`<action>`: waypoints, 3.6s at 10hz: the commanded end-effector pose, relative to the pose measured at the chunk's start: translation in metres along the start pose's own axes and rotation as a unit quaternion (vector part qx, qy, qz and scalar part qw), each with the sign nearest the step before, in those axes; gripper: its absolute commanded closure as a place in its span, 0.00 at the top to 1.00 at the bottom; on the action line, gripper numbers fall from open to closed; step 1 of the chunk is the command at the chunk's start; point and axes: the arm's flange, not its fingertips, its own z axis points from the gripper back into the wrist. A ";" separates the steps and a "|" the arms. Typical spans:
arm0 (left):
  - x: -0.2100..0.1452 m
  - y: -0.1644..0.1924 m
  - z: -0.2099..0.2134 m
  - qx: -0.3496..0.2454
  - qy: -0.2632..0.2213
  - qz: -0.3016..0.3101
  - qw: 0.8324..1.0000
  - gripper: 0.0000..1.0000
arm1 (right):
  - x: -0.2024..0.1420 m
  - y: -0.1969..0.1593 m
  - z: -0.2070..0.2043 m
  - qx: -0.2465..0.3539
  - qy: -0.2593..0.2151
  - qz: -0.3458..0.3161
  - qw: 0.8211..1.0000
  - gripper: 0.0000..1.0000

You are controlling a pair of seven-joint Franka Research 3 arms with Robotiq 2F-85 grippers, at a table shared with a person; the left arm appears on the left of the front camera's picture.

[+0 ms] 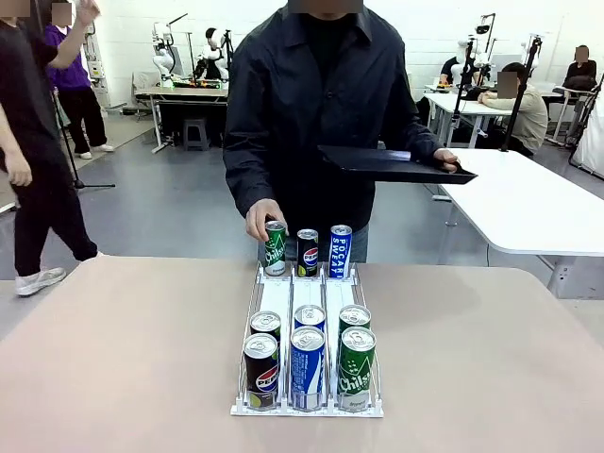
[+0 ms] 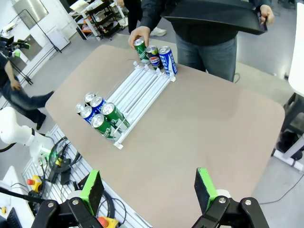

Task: Retrieve and hand over the desired beverage to the person.
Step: Pick up a can of the same type that the person held from the Automatic Can Dispenser.

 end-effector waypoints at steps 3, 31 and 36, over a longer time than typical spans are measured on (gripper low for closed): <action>-0.001 0.001 0.002 -0.006 -0.004 -0.011 1.000 1.00 | 0.002 -0.001 0.000 0.011 -0.006 0.005 1.000 1.00; -0.001 0.001 0.002 -0.006 -0.004 -0.011 1.000 1.00 | 0.032 0.054 -0.055 -0.023 0.103 0.010 0.994 1.00; -0.001 0.001 0.002 -0.006 -0.004 -0.011 1.000 1.00 | 0.064 0.163 -0.250 -0.258 0.190 -0.039 0.947 1.00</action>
